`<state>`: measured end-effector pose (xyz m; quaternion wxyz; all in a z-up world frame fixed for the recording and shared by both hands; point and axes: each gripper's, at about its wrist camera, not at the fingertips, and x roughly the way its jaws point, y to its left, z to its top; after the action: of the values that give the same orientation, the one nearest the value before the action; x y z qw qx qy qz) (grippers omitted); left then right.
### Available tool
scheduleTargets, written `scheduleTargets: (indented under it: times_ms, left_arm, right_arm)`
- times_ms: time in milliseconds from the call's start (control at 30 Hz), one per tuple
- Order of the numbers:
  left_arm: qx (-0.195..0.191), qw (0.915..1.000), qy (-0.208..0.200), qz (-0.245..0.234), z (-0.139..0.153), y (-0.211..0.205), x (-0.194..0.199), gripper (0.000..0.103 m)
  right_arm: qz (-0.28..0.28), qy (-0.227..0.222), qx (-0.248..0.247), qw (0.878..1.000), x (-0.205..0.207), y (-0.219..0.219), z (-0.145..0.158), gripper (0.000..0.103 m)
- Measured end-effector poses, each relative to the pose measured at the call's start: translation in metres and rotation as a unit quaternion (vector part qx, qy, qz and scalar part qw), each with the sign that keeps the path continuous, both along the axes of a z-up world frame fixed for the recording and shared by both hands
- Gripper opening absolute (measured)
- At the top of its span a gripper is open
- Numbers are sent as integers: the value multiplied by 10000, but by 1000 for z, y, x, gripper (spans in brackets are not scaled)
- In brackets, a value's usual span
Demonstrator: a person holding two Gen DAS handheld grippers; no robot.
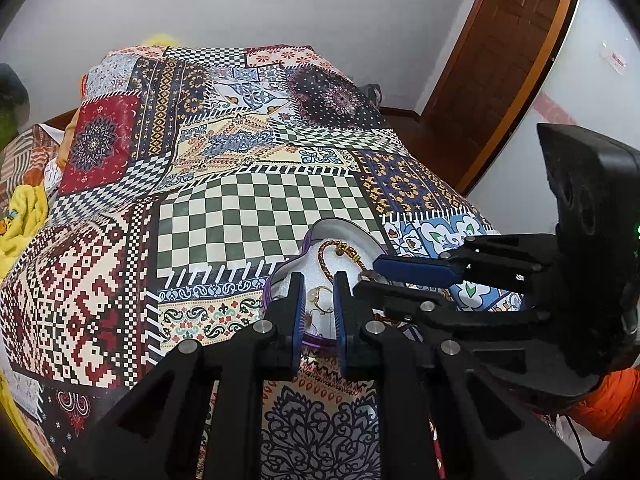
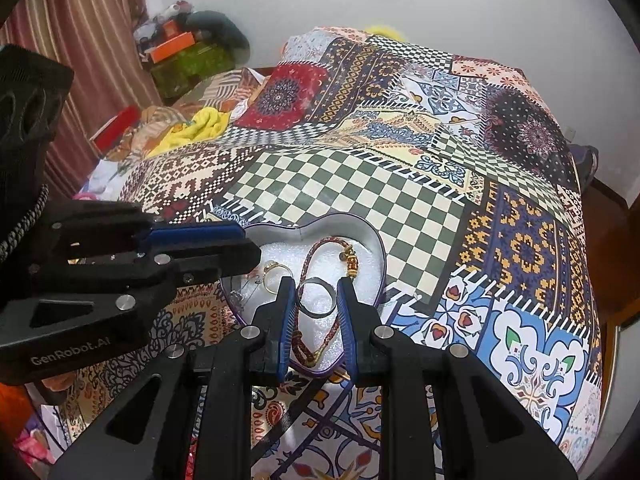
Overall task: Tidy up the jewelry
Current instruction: 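Lower the held charm into the heart tin with the right tool and open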
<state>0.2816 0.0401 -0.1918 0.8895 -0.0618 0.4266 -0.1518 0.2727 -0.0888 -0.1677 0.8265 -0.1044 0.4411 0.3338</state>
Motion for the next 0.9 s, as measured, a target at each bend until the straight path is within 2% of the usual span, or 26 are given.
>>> scheduleTargets:
  times_ms: [400,733,867,900]
  left_arm:
    - [186,9994,-208,190,15,8,-14,12]
    - [404,9981,-334,330,32,11,-35,12]
    - [460,9979,-352,306,38,8,-47,13]
    - [482,9977,-358,302,39,6,-50,13]
  right_arm:
    - [53,-116,-184,9998,-4,6,2,19]
    - [-59,-273,-95,9996,-20,-4,24,21]
    - [-193,-435,-37,9989,-31,-13,37,40]
    - [-219,-471,-21,9986,-34,-15,40,40]
